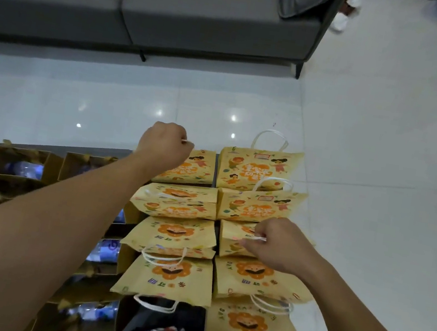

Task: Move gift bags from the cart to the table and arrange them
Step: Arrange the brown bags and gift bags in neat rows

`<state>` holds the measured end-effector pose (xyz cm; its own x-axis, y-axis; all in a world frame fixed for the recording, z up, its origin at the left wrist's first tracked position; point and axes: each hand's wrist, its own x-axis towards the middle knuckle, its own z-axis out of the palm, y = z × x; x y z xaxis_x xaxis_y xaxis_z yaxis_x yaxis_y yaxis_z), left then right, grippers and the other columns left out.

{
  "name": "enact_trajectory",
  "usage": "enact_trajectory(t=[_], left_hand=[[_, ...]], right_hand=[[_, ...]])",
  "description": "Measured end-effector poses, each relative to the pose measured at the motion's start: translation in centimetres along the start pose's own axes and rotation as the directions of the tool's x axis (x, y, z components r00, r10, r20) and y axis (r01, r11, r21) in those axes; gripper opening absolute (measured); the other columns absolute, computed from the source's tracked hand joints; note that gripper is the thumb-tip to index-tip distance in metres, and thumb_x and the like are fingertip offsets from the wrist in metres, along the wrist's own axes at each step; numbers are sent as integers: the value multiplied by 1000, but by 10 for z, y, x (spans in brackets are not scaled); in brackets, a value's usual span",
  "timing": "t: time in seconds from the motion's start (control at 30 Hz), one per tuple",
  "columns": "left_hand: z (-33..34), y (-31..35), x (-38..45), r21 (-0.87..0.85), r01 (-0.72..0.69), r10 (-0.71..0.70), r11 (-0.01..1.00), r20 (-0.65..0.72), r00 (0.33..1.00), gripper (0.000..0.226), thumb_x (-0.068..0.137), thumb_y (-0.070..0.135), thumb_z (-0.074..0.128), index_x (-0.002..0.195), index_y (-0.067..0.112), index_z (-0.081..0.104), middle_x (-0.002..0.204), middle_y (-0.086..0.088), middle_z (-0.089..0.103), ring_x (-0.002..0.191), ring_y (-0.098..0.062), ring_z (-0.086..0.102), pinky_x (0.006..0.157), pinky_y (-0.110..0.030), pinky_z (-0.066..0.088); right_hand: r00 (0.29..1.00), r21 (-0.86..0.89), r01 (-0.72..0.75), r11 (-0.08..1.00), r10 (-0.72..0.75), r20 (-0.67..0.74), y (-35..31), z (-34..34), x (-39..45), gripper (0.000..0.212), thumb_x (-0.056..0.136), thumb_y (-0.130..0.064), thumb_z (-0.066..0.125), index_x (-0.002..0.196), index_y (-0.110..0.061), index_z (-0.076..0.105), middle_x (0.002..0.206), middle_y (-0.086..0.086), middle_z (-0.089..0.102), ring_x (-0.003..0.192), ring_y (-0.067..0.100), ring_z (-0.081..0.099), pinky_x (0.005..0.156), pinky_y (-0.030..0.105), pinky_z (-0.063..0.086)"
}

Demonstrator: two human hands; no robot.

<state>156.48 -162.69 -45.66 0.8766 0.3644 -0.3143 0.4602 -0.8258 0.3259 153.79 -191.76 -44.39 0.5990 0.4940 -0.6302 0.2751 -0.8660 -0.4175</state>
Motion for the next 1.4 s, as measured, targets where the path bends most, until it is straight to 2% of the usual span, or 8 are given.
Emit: enact_trajectory(t=[0.33,0.43,0.57,0.67,0.8,1.03,1.23,1.4], left_hand=[[-36,2,-28,6,-113,112,994,-176,978,31,102,37,53,97,12,70,82,-5,66,79,-25,58,68,-34,41],[-59,17,-40,-1,-144,139,990,-249,958,31,102,36,54,99,10,70,84,-6,67,81,-26,58,71,-36,47],[-97,34,-61,-6,-145,135,989,-325,936,28,101,36,56,97,12,69,74,0,59,68,-17,54,60,-29,39],[-128,45,-79,-28,-143,121,989,-388,914,27,100,34,58,88,12,67,69,1,59,63,-13,55,53,-28,38],[-172,56,-104,-9,-193,164,981,-487,858,30,98,38,60,83,13,68,73,-3,64,74,-24,62,69,-38,53],[-242,49,-143,13,-200,164,980,-624,764,31,96,41,62,81,15,70,71,-5,64,72,-25,59,62,-35,40],[-290,27,-173,73,-205,191,976,-742,643,31,97,40,63,81,13,69,74,-2,60,74,-22,55,68,-34,36],[-312,-6,-184,117,-156,189,981,-763,618,36,96,40,63,77,10,69,71,-7,66,72,-29,59,66,-38,43]], right_hand=[[992,49,23,999,-17,-127,-7,-8,-45,52,93,-50,63,60,-13,47,63,4,49,67,24,53,59,36,38],[973,34,57,998,-48,-225,-21,-27,-63,54,93,-49,63,59,-10,47,63,4,51,68,21,55,62,35,42],[934,29,106,994,-90,-346,-49,-64,-95,55,93,-47,64,62,-3,51,59,5,53,58,14,54,53,30,40],[892,-56,156,986,-165,-421,-75,-96,-125,49,93,-44,63,61,-7,57,60,3,56,60,14,53,55,32,42],[799,-166,220,961,-275,-535,-108,-134,-156,45,92,-43,64,71,-4,67,70,9,64,69,19,59,65,39,49],[633,-249,322,914,-403,-661,-169,-202,-193,46,93,-40,67,72,1,67,67,17,61,60,20,54,56,35,44],[570,-235,402,885,-443,-692,-211,-239,-191,44,91,-34,69,57,-11,57,53,-1,45,51,11,42,49,27,31],[553,-227,465,855,-482,-680,-244,-252,-168,40,89,-34,71,63,-6,60,56,3,44,53,15,42,52,27,36]])
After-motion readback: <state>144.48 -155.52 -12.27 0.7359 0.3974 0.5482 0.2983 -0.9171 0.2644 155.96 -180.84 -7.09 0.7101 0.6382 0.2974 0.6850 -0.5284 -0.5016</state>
